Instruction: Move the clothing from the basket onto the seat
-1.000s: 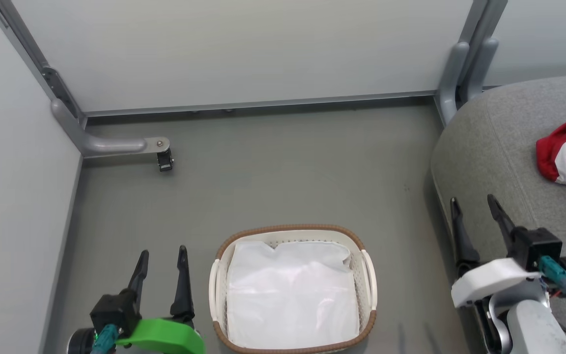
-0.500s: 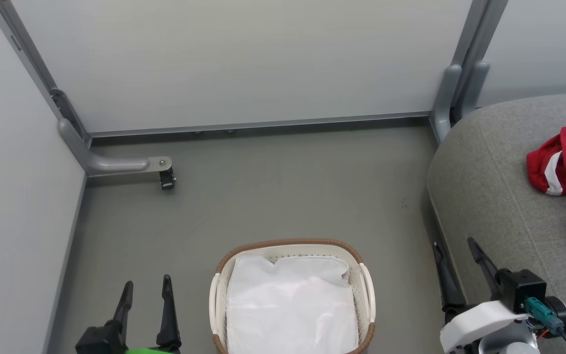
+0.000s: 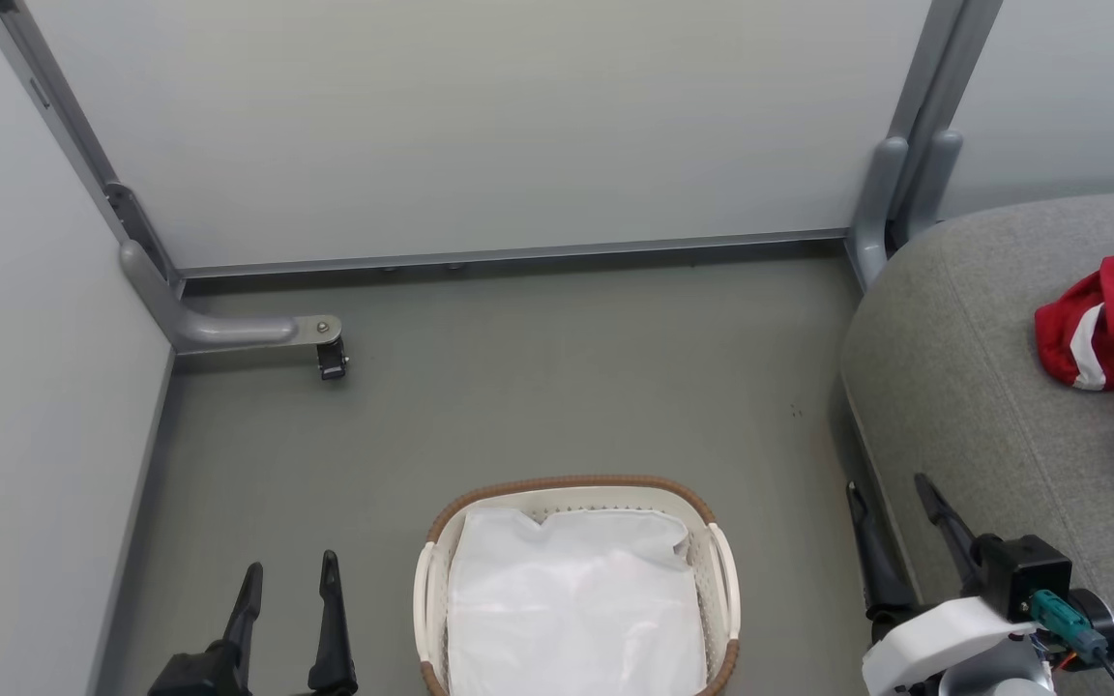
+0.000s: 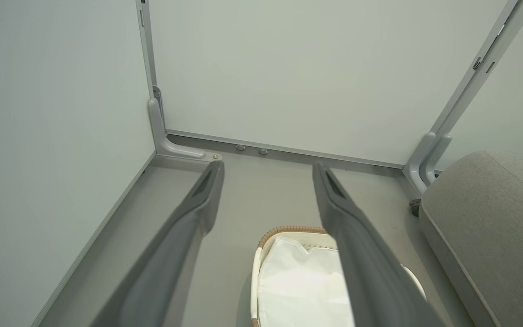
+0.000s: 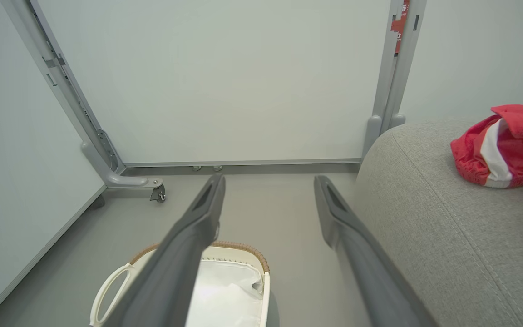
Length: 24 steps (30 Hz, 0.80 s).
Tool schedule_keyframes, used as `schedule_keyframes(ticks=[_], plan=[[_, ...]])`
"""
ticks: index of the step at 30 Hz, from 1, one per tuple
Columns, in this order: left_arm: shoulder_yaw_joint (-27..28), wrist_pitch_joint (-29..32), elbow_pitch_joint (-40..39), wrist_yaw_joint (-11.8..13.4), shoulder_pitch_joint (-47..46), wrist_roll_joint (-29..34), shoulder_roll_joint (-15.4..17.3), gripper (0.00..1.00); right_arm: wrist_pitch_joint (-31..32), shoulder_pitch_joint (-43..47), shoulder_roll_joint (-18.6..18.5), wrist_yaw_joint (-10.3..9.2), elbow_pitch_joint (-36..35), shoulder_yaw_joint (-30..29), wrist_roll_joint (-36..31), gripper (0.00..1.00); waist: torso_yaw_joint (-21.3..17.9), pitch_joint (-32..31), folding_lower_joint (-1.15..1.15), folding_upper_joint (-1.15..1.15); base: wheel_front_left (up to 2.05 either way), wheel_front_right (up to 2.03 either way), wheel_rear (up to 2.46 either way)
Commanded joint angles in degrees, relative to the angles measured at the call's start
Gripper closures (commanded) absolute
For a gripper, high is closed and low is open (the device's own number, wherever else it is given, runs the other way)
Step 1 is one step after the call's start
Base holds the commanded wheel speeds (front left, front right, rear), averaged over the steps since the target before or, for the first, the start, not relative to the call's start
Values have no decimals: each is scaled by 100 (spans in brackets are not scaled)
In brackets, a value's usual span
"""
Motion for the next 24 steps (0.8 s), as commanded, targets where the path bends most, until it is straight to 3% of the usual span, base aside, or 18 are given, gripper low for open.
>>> schedule_keyframes(ticks=[1, 11, 12, 17, 24], plan=[[6, -4, -7, 23, 47, 22, 2, 0, -28, 61, -22, -7, 5, 5, 28, 0, -3, 2, 0, 0, 0, 0, 0], [12, -4, 8, 9, 19, -34, 3, 0, -28, 69, -21, -7, 22, 9, 70, 0, -19, 2, 0, 0, 0, 0, 0], [8, -4, 40, 8, 26, -51, 3, 100, -28, 69, -21, -7, 23, 8, 71, 100, -18, 2, 0, 0, 0, 0, 0], [-8, 6, 254, 7, 12, -81, -11, 100, 26, 85, 35, 0, 208, 16, 74, 100, -21, 3, 0, 0, 0, 0, 0], [95, 186, 250, -61, -116, -837, 16, 100, 232, 22, 30, 0, 178, -73, 866, 100, -38, 7, 0, 0, 0, 0, 0]])
